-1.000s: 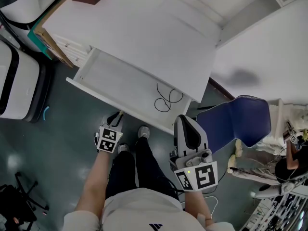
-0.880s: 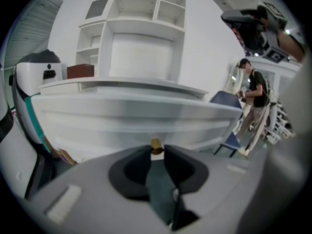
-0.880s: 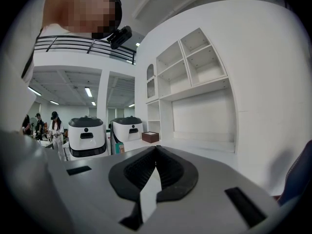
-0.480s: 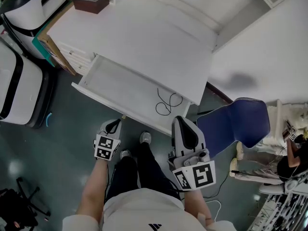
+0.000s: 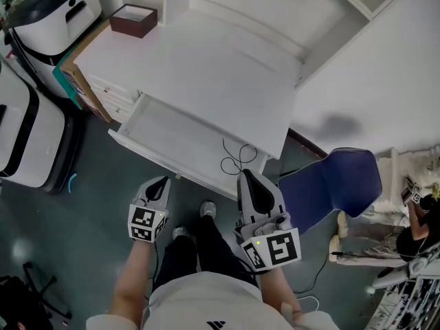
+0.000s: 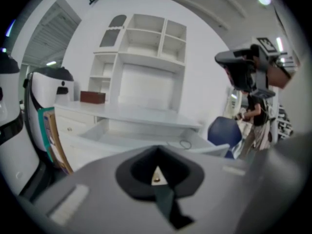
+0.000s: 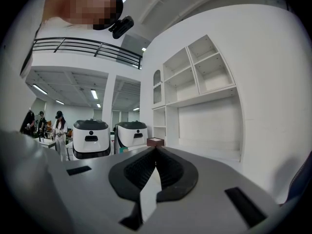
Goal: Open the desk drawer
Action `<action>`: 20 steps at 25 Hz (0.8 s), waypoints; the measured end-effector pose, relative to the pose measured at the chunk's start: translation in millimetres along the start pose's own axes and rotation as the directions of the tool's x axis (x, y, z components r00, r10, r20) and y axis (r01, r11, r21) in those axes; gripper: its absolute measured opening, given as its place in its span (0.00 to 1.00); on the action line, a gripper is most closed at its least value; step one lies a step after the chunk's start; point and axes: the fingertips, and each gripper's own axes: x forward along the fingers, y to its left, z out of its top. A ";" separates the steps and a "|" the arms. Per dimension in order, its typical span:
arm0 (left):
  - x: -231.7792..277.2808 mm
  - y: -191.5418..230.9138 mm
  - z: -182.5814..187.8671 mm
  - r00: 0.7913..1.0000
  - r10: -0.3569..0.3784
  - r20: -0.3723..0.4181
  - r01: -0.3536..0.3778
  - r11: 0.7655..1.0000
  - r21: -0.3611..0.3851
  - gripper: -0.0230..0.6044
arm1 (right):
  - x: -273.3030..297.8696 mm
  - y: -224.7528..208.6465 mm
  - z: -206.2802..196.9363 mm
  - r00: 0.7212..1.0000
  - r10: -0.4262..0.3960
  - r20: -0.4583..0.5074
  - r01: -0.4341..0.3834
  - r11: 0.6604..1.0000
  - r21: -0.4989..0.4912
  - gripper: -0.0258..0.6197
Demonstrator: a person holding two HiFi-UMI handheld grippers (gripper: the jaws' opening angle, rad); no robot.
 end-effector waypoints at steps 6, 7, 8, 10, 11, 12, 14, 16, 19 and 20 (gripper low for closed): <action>-21.7 5.1 36.0 0.996 0.031 0.083 -0.029 0.999 -0.023 0.05 | -0.9 6.0 9.2 1.000 0.010 0.020 -0.009 1.000 -0.011 0.04; -26.1 5.7 41.7 0.995 0.034 0.098 -0.031 0.999 -0.033 0.05 | -1.6 7.2 10.9 1.000 0.010 0.023 -0.010 1.000 -0.013 0.04; -30.6 6.1 47.5 0.993 0.037 0.114 -0.032 0.999 -0.040 0.05 | -2.1 8.4 12.6 1.000 0.011 0.027 -0.011 1.000 -0.016 0.04; -38.9 6.9 59.3 0.989 0.043 0.142 -0.038 0.998 -0.043 0.05 | -2.6 9.9 15.5 0.999 0.013 0.034 -0.012 1.000 -0.021 0.04; -42.6 7.6 64.9 0.987 0.047 0.153 -0.041 0.998 -0.044 0.05 | -2.4 10.4 16.9 0.999 0.013 0.038 -0.012 1.000 -0.022 0.04; -46.2 8.3 70.0 0.985 0.051 0.163 -0.044 0.998 -0.044 0.05 | -2.4 11.0 18.2 0.999 0.013 0.042 -0.013 1.000 -0.022 0.04; -53.9 9.0 79.5 0.982 0.057 0.179 -0.050 0.998 -0.045 0.05 | -3.2 12.7 20.9 0.999 0.015 0.050 -0.013 1.000 -0.024 0.04; -61.9 8.9 89.2 0.978 0.063 0.197 -0.056 0.998 -0.039 0.05 | -4.4 14.8 23.8 0.998 0.017 0.057 -0.015 0.999 -0.028 0.04; -73.3 9.2 104.9 0.971 0.068 0.228 -0.064 0.998 -0.027 0.05 | -5.4 17.8 28.0 0.998 0.020 0.065 -0.017 0.999 -0.035 0.04; -77.4 9.1 109.9 0.968 0.070 0.240 -0.066 0.998 -0.025 0.05 | -6.0 18.8 29.3 0.997 0.021 0.068 -0.018 0.999 -0.037 0.04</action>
